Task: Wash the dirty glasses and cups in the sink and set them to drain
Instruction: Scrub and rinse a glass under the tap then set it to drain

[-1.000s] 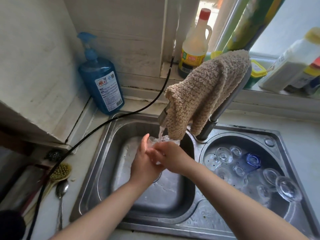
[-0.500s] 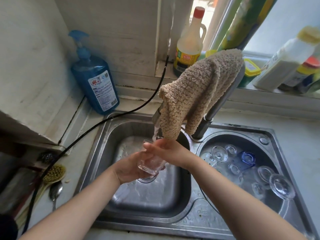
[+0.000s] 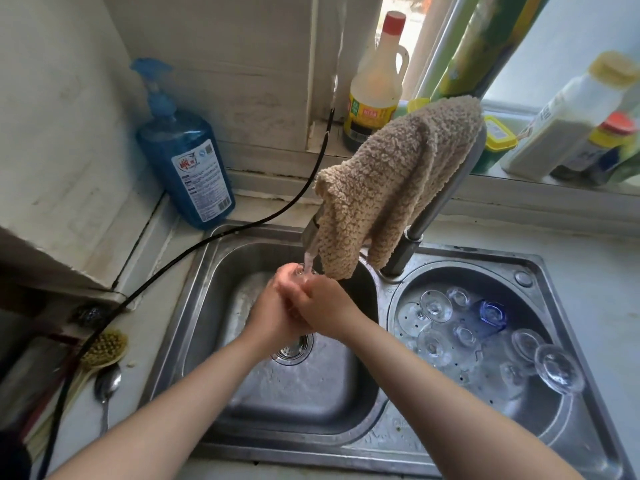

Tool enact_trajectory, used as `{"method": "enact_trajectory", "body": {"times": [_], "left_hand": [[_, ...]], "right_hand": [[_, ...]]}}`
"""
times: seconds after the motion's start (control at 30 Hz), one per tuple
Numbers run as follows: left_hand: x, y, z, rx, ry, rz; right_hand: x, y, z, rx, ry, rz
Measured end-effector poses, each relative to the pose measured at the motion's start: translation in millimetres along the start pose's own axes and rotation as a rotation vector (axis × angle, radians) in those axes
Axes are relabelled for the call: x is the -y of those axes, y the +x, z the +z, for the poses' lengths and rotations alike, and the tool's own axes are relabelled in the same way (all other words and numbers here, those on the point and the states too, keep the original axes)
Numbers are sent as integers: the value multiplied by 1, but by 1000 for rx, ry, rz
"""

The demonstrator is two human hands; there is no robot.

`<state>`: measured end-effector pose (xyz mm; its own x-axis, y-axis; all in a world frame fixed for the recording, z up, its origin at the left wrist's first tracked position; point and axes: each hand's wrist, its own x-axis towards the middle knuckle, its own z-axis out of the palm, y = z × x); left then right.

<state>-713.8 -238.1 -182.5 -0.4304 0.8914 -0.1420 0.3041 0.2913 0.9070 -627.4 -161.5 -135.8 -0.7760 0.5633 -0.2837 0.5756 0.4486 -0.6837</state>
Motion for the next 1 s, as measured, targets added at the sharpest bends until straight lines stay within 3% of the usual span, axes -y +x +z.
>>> {"method": "enact_trajectory", "body": {"times": [0.1, 0.2, 0.33, 0.43, 0.53, 0.67, 0.73, 0.8, 0.9, 1.0], "left_hand": [[5, 1, -20, 161, -205, -62], [1, -3, -32, 202, -325, -72], [-2, -2, -23, 168, -201, -31], [1, -6, -5, 26, -78, 100], [-3, -8, -11, 11, -106, 38], [6, -11, -22, 133, -152, -29], [4, -10, -21, 146, -163, -48], [0, -10, -21, 128, -126, -34], [-4, -7, -21, 96, -69, -6], [-5, -7, -17, 72, -60, -2]], "right_hand": [[-11, -14, -11, 24, -182, -294], [-25, -13, -21, 19, -192, -440], [-21, -13, -12, 35, -206, -361], [0, -14, 0, 51, -138, -246], [3, -18, -2, 30, -176, -245], [-30, -21, -27, 154, -452, -518], [-47, -14, -38, 127, -770, -658], [-50, -15, -42, 56, -873, -696], [-35, -24, -28, 147, -779, -558], [-16, -32, -12, 254, -213, -211]]}}
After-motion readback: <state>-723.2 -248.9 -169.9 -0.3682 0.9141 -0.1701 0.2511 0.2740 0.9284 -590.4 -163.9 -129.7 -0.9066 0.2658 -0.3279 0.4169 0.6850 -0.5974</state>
